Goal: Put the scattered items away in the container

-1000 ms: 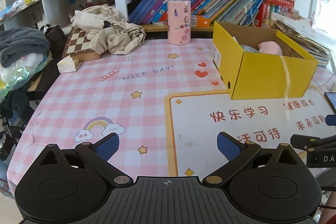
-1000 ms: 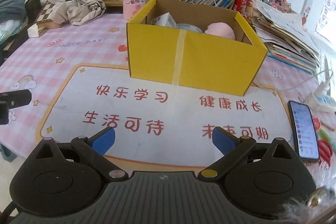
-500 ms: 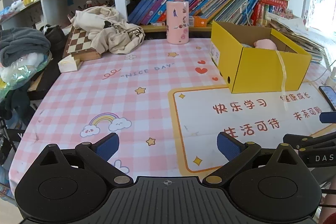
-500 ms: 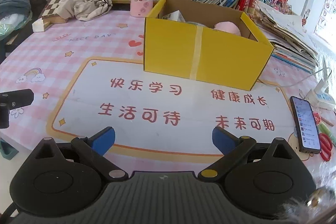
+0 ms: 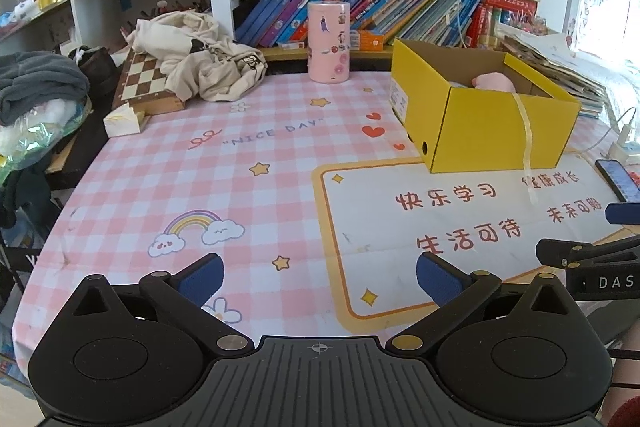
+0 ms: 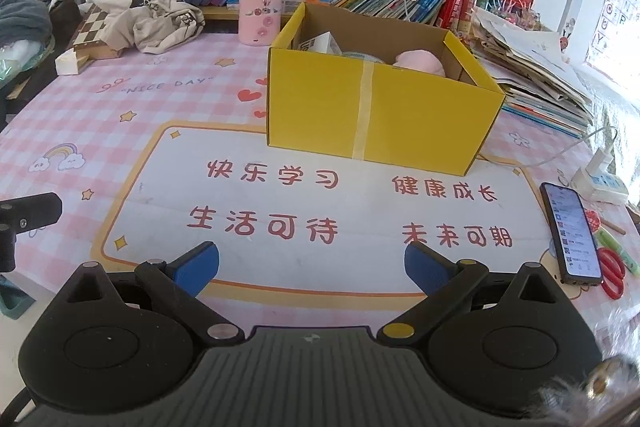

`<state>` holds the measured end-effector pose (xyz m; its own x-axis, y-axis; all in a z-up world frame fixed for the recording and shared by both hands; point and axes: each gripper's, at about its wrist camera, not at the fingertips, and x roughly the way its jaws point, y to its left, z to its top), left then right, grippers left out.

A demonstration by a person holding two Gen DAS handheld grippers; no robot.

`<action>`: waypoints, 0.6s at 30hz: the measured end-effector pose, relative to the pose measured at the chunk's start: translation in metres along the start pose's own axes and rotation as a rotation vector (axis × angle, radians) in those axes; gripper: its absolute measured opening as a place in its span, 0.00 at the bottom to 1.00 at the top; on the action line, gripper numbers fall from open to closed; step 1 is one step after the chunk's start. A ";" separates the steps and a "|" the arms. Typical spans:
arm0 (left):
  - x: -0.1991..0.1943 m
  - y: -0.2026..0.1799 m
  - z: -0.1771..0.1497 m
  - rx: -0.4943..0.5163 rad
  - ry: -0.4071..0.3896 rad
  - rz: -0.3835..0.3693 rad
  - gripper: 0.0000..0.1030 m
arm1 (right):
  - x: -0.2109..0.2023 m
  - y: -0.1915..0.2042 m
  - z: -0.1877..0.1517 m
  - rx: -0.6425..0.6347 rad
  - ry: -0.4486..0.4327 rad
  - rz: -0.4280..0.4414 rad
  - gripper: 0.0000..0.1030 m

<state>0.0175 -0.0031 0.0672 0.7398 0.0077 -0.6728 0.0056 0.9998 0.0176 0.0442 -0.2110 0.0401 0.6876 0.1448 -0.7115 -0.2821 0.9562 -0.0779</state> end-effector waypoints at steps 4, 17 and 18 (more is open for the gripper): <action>-0.001 -0.001 -0.002 0.007 0.009 -0.010 1.00 | -0.002 0.000 -0.001 0.001 -0.003 0.000 0.98; -0.007 -0.002 -0.006 0.003 0.006 -0.019 1.00 | -0.007 0.002 -0.004 0.000 -0.009 0.001 0.98; -0.008 -0.002 -0.006 0.002 0.006 -0.021 1.00 | -0.008 0.002 -0.004 0.000 -0.011 0.001 0.98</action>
<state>0.0081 -0.0053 0.0680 0.7355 -0.0134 -0.6774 0.0226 0.9997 0.0047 0.0355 -0.2111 0.0427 0.6942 0.1489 -0.7042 -0.2829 0.9561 -0.0767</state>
